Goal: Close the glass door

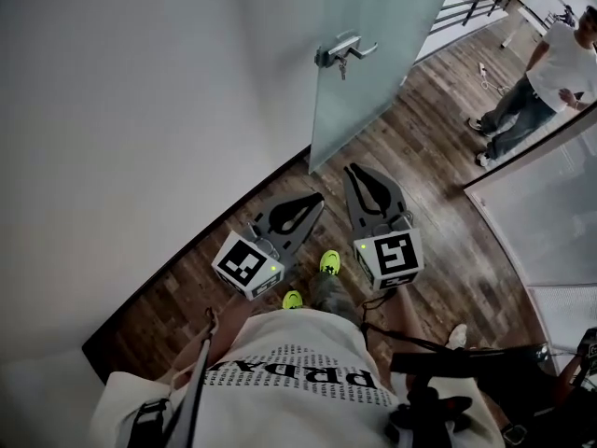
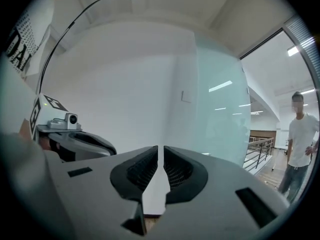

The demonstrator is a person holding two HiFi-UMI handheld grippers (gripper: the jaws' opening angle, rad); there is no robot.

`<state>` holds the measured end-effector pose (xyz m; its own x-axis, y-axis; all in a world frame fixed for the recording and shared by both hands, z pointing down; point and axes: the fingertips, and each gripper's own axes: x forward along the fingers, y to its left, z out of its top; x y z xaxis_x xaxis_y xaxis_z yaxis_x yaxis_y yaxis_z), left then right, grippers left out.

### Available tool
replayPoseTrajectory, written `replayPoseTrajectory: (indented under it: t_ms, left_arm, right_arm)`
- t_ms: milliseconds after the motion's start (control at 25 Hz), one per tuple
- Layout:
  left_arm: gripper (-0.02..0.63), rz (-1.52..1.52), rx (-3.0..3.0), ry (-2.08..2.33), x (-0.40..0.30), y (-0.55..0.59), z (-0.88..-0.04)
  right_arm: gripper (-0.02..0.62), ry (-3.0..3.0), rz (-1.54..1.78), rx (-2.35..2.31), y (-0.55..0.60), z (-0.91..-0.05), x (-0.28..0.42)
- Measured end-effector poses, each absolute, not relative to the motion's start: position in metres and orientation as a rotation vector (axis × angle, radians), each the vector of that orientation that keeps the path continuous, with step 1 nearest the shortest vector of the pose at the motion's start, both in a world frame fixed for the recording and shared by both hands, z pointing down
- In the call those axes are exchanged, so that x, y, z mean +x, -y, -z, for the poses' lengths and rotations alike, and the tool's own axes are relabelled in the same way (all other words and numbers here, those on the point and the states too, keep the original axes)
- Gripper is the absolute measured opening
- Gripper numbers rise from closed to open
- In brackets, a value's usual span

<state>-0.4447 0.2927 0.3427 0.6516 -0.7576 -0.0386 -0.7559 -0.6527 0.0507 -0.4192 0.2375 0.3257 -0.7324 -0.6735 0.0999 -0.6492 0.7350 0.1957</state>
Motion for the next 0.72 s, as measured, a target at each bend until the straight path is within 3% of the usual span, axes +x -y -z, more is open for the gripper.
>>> replayPoseTrajectory:
  t_ms: [200,720]
  left_arm:
    - [0.018,0.053,2.806,1.375,-0.445,-0.24,-0.346]
    - [0.018,0.038,2.693,1.582,-0.458,-0.102,-0.352]
  right_arm:
    - [0.051,2.824,0.205,1.028,-0.17,-0.325,-0.428]
    - [0.052,2.77,0.242,1.089,-0.001,-0.329,-0.449]
